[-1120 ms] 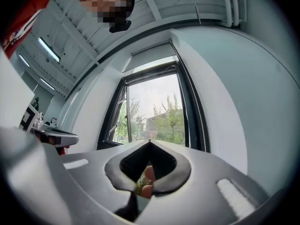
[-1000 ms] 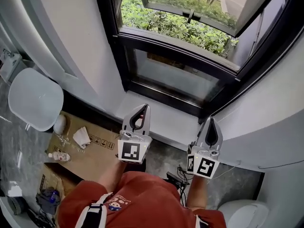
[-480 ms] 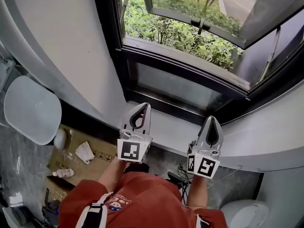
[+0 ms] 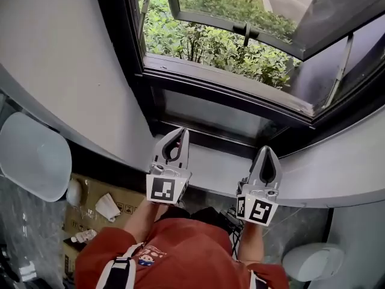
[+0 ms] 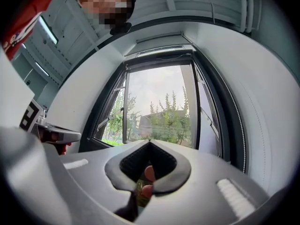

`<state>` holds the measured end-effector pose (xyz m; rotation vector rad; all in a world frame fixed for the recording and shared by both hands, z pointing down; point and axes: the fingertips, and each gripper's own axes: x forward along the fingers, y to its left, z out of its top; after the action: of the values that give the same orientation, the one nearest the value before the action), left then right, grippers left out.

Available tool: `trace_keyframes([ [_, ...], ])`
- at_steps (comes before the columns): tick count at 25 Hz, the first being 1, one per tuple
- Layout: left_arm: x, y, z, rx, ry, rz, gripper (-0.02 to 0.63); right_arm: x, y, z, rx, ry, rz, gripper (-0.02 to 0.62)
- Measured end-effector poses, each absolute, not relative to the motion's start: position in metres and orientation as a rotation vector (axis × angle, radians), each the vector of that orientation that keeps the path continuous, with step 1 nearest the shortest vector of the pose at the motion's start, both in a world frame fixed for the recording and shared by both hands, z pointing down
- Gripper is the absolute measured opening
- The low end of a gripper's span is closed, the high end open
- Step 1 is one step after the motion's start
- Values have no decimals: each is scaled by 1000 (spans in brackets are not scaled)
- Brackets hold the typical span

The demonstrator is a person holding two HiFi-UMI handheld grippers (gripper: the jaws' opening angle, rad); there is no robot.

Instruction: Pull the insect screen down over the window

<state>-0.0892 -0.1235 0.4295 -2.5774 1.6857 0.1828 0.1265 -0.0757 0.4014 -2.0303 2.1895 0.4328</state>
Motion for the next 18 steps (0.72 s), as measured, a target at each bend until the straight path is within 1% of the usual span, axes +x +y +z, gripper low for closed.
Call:
trace_keyframes([
  [8, -57, -154, 435, -2576, 1679, 191, 5, 154, -111, 404, -2003, 2176, 454, 9],
  [18, -8, -189, 419, -2495, 1700, 181, 5, 213, -139, 396, -1971, 2131, 458, 9],
])
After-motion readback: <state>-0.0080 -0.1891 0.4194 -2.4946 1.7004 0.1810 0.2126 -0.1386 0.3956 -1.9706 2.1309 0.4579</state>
